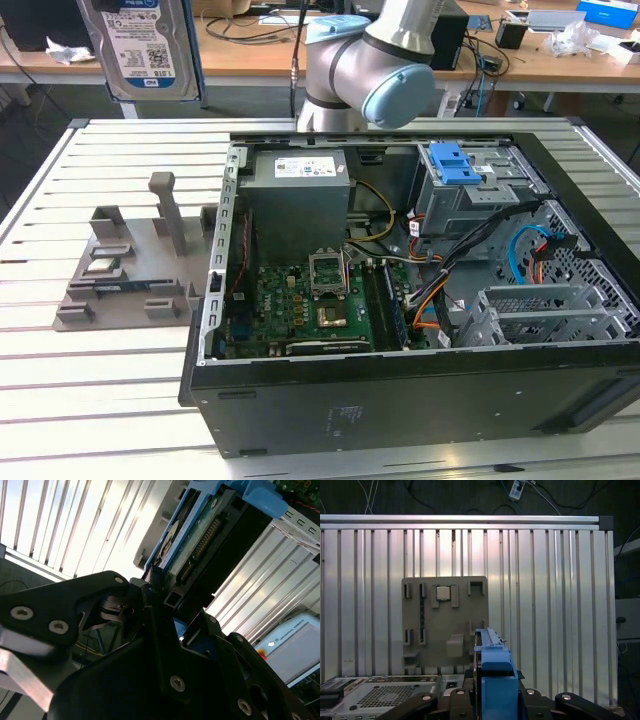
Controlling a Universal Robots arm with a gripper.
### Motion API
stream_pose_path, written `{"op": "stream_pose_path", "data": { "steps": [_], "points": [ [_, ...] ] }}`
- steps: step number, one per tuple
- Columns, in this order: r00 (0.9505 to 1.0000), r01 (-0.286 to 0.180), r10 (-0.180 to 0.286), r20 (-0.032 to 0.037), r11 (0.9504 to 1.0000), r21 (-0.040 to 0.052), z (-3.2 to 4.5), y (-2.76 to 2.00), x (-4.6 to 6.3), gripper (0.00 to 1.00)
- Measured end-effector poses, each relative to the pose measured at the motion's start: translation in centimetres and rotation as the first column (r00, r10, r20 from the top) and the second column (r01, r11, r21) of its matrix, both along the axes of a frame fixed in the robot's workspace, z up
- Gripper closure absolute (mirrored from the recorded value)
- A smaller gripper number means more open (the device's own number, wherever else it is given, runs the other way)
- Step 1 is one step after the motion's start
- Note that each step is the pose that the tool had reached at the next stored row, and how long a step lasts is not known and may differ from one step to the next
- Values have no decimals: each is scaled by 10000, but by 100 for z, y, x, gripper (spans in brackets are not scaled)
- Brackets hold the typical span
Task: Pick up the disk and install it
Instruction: 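Pick up the disk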
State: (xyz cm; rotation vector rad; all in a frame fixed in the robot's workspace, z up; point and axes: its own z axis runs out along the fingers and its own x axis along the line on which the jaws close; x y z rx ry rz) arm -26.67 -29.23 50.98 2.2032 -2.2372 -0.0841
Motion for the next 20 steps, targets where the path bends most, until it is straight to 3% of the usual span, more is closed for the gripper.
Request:
{"op": "stream_pose_path", "data": {
  "steps": [20],
  "points": [
    [10000,0,0,0,10000,1,0,0,598,63]
  ]
}}
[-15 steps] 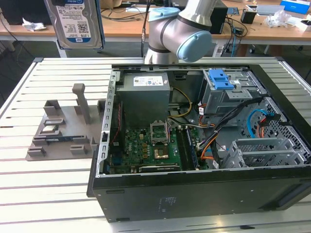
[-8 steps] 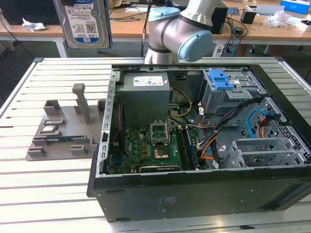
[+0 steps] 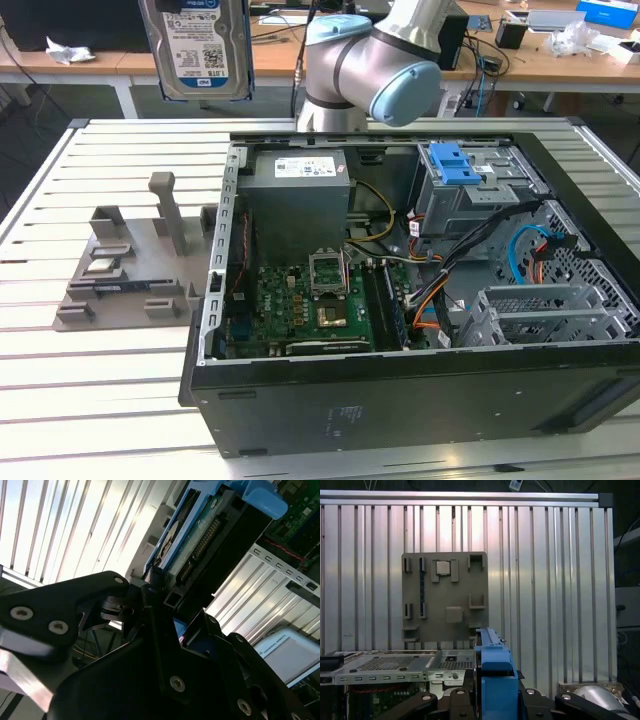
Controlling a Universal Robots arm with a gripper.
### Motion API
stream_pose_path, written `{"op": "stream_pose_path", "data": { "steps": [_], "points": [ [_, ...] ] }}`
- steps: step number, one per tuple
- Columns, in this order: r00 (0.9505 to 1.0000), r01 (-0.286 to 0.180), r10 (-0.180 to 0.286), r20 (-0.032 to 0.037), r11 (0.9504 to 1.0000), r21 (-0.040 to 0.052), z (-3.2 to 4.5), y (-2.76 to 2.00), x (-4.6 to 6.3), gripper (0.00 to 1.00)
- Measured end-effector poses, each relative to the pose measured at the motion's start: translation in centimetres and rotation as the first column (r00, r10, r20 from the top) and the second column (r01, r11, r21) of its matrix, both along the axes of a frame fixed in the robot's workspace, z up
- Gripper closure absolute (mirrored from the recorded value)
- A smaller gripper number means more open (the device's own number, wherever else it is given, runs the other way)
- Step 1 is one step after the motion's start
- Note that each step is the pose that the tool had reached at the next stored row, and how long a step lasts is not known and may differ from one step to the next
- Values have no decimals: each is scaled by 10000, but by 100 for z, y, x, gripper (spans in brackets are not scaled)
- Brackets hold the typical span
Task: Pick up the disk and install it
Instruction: 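Pick up the disk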
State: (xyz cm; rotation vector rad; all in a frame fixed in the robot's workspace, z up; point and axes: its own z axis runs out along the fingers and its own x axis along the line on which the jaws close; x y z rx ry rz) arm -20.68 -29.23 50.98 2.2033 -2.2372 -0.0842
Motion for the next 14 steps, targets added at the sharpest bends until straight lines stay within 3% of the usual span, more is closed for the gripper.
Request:
{"op": "stream_pose_path", "data": {
  "steps": [6,14],
  "points": [
    [10000,0,0,-1,10000,-1,0,0,185,63],
    [10000,0,0,-1,10000,0,0,0,521,63]
  ]
}}
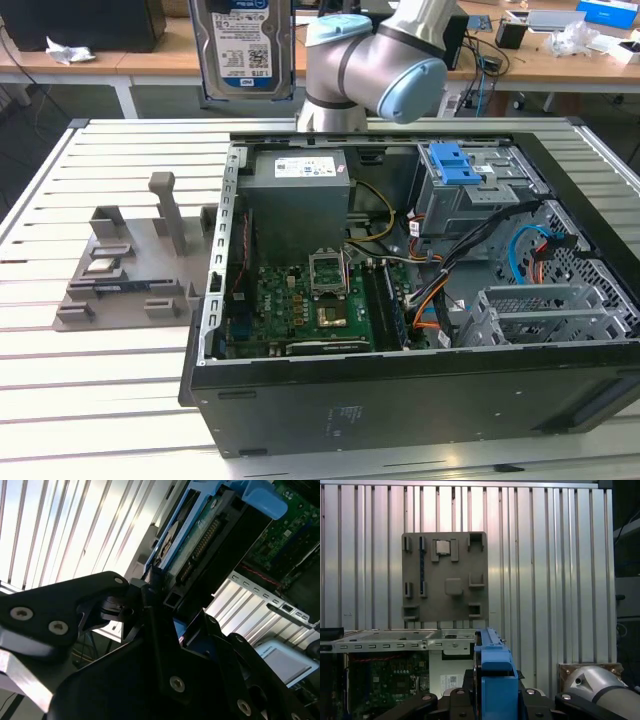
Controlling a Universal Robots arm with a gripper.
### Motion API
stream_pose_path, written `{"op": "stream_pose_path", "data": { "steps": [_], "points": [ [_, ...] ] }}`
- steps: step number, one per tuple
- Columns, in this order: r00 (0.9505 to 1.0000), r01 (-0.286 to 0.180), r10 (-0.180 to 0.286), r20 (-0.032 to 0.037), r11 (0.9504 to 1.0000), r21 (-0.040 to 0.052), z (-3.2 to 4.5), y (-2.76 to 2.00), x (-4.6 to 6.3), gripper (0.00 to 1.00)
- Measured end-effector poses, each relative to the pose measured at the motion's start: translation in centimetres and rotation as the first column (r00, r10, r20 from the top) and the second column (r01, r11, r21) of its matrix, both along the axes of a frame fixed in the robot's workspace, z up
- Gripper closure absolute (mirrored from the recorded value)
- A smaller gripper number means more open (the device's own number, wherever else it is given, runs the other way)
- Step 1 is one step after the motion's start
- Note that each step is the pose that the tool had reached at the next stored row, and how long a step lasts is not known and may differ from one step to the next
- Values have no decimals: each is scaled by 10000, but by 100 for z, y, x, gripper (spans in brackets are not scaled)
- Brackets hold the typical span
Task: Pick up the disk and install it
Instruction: 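Pick up the disk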
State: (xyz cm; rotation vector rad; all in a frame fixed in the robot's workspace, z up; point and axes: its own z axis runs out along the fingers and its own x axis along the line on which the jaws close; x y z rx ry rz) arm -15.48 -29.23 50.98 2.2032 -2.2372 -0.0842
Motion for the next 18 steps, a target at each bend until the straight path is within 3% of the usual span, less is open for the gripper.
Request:
{"op": "stream_pose_path", "data": {
  "steps": [18],
  "points": [
    [10000,0,0,-2,10000,0,0,0,485,63]
  ]
}}
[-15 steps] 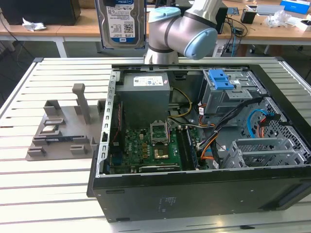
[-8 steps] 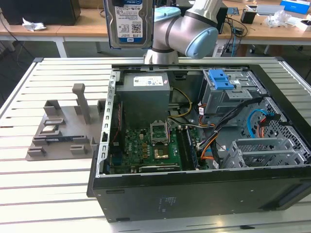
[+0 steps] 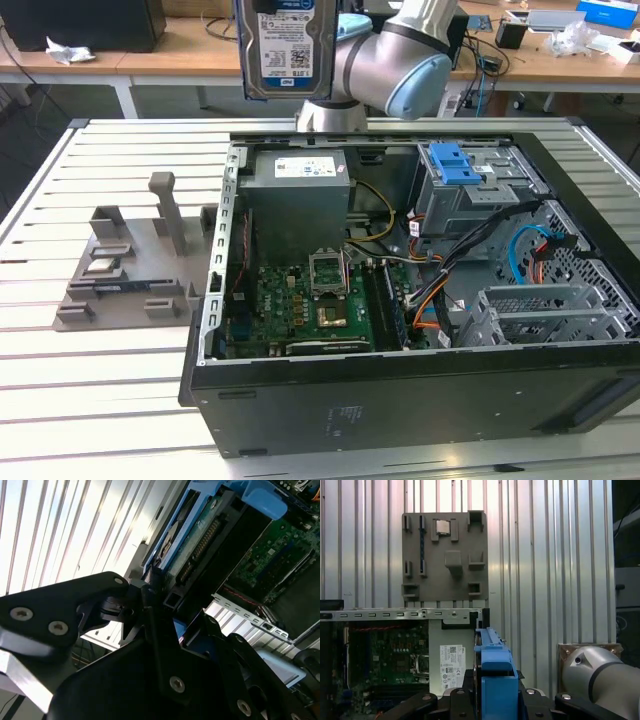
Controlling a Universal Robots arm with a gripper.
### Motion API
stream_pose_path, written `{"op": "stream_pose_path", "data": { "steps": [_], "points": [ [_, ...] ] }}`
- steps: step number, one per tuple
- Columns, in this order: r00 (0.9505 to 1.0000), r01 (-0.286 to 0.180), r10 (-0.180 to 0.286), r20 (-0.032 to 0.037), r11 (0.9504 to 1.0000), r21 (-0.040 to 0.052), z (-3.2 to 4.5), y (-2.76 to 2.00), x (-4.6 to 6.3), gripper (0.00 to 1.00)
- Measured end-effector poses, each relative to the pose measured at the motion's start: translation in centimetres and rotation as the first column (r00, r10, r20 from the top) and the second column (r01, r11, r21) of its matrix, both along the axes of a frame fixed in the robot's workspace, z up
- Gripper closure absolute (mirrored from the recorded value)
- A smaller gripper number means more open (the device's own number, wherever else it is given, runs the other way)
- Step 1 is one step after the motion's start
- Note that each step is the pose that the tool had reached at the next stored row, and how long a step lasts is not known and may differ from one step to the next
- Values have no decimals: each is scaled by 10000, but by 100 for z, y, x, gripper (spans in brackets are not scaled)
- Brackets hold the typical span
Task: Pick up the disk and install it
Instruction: 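Pick up the disk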
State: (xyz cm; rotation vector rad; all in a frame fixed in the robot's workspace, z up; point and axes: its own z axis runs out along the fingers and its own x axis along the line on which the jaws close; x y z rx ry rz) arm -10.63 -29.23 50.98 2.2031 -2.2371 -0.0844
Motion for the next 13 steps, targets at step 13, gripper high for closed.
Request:
{"op": "stream_pose_path", "data": {
  "steps": [13],
  "points": [
    [10000,1,-1,-8,10000,-1,0,-22,405,63]
  ]
}}
